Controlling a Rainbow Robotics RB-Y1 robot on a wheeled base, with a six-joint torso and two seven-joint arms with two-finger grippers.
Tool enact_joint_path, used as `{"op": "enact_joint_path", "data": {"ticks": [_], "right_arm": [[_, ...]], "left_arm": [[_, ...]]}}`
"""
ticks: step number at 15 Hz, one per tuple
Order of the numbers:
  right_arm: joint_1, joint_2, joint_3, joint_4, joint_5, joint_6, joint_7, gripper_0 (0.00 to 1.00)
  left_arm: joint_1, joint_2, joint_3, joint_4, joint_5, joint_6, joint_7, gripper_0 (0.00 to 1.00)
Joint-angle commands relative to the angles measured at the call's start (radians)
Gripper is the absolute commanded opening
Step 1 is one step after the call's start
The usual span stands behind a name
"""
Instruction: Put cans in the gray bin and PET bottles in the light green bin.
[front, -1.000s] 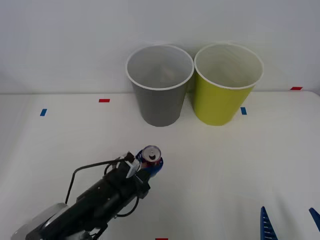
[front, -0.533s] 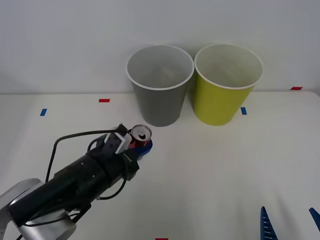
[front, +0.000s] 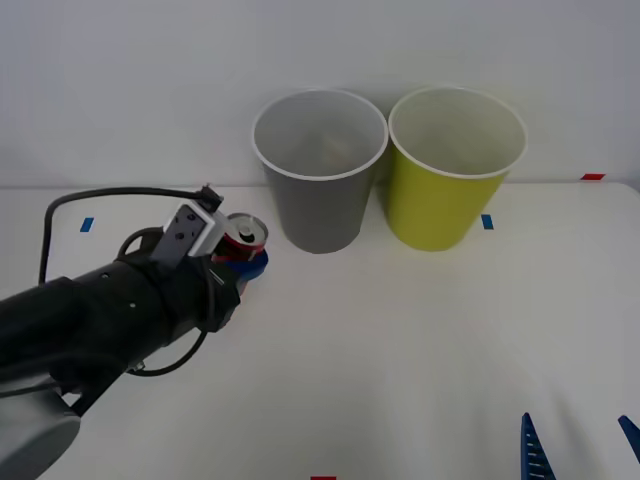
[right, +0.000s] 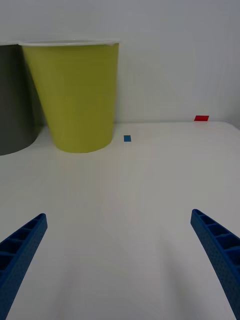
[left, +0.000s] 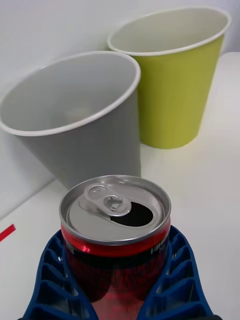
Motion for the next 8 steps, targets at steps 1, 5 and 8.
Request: {"op": "enact_joint_path", "data": {"ticks": [1, 5, 8], "right_arm": [[0.0, 0.0, 0.0, 0.0, 0.0, 0.0, 0.0, 1.0], [0.0, 0.0, 0.0, 0.0, 0.0, 0.0, 0.0, 1.0], [0.0, 0.0, 0.0, 0.0, 0.0, 0.0, 0.0, 1.0]], "left_arm": [[-0.083, -0.048, 0.168, -0.04, 0.164, 0.166, -0.115, 0.0], [-0.234, -0.05, 0.259, -0.036, 0.231, 0.328, -0.106, 0.0], [-0.367, -0.053, 0.265, 0.033, 0.25, 0.363, -0.09, 0.0]]}}
